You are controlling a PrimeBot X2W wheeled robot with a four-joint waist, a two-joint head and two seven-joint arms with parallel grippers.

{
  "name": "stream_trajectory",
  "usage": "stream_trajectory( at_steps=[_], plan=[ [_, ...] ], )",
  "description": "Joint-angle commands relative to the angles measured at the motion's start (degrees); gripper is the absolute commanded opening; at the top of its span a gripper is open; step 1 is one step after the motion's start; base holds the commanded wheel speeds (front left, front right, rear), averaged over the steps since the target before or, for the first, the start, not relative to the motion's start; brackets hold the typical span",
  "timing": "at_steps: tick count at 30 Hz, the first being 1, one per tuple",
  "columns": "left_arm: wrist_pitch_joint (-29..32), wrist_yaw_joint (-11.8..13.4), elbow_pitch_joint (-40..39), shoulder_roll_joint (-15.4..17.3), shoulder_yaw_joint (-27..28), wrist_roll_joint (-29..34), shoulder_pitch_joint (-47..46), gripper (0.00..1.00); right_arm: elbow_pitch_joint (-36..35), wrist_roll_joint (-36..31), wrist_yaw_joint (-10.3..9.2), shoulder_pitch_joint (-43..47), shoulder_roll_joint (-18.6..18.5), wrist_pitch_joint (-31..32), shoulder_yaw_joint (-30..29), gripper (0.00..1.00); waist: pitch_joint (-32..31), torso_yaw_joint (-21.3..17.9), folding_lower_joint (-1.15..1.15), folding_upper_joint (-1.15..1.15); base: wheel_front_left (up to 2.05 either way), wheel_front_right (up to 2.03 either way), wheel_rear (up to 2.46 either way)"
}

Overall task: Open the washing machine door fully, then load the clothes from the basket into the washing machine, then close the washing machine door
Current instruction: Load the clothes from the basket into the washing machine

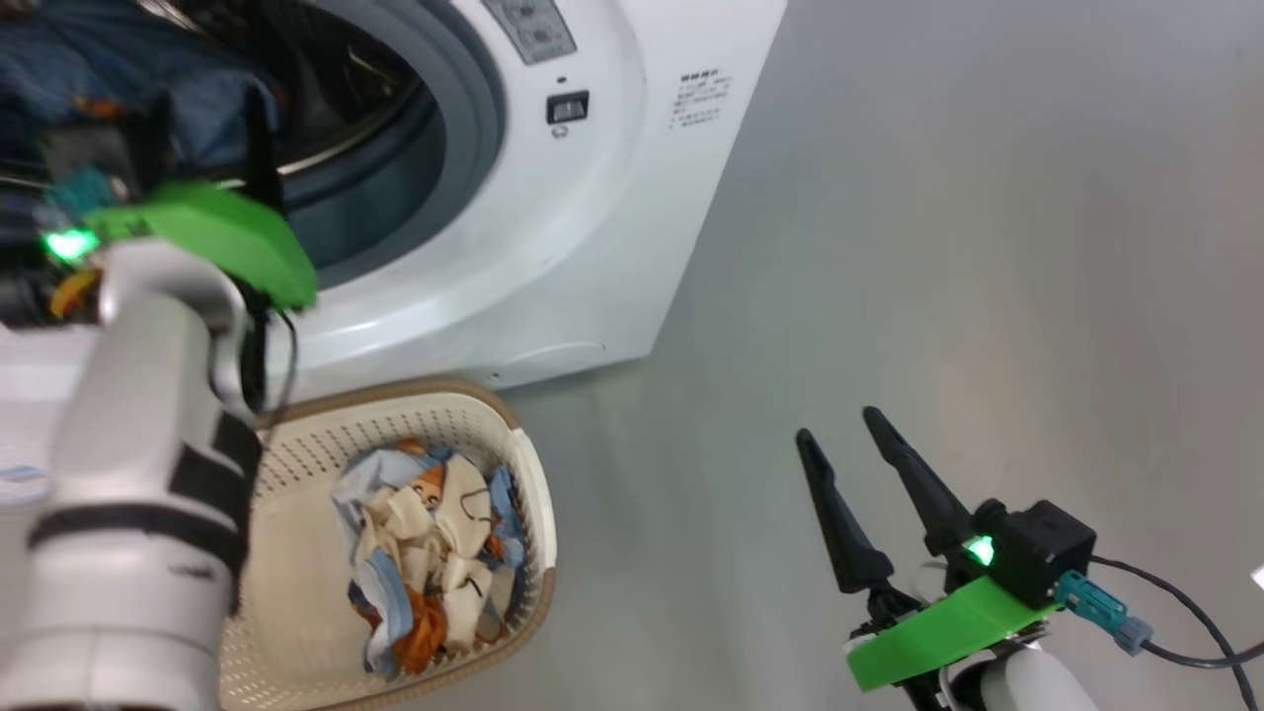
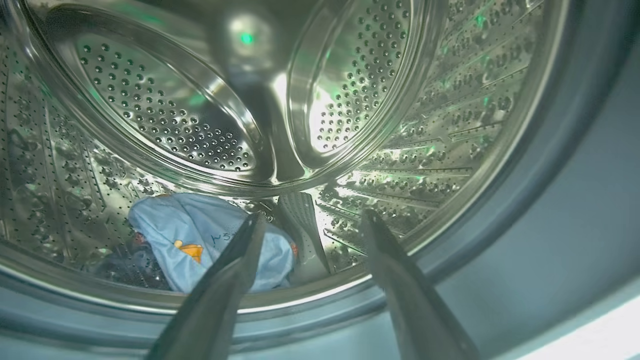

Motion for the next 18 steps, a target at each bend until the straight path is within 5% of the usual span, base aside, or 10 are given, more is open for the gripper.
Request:
stream_trajectory(
  at_steps=[1, 18],
  plan=[
    [-0.35, -0.34, -2.73, 1.3, 0.94, -0.21, 2.38, 1.0, -1.1, -0.65, 0.51, 1.15, -0.15, -0.28, 0.79, 1.0, -2.58, 1.45, 0.01, 0.0, 0.0, 0.0, 0.0],
    [-0.36, -3.29, -17.05, -1.94, -0.07, -2.23, 24.5, 1.0, -1.38, -2.9, 0.51, 5.38, -1.49, -0.28, -3.19, 1.0, -10.89, 5.59, 0.01, 0.0, 0.0, 0.0, 0.0]
  ],
)
